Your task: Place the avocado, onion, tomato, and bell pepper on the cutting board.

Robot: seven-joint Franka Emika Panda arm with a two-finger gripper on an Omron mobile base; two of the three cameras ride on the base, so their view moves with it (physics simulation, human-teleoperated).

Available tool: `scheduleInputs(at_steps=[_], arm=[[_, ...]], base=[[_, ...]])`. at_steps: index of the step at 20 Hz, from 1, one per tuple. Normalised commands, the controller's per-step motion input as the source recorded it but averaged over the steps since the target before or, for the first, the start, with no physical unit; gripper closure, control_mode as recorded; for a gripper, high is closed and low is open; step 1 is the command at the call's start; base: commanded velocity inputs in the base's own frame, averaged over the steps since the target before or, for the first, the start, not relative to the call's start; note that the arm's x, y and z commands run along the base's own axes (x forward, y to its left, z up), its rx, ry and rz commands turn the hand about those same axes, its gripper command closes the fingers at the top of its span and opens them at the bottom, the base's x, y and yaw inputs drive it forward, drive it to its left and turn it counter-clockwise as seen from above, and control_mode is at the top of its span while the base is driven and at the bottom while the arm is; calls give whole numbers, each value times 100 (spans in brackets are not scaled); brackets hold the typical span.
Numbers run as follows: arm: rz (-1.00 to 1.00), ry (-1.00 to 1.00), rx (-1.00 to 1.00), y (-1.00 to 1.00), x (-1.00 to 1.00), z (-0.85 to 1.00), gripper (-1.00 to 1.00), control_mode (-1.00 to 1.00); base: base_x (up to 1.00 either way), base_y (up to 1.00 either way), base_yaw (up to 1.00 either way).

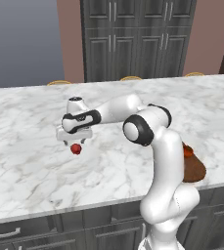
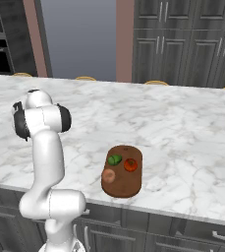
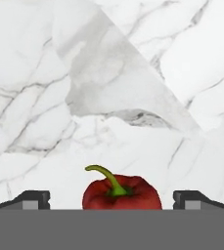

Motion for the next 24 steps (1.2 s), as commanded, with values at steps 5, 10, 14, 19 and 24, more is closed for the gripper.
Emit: scheduleInputs(at_steps=[5,10,14,19,24], arm=[[0,0,0,-4,-12,-8,-100,-100],[0,0,0,-4,-14,-10,-100,-100],[0,0,0,-12,-16,-12,-100,-100],[0,0,0,-9,-10,-12,-100,-100],[0,0,0,0,0,-14,-100,-100]], base=[[0,0,0],[0,0,0],[0,0,0],[0,0,0],[0,0,0]])
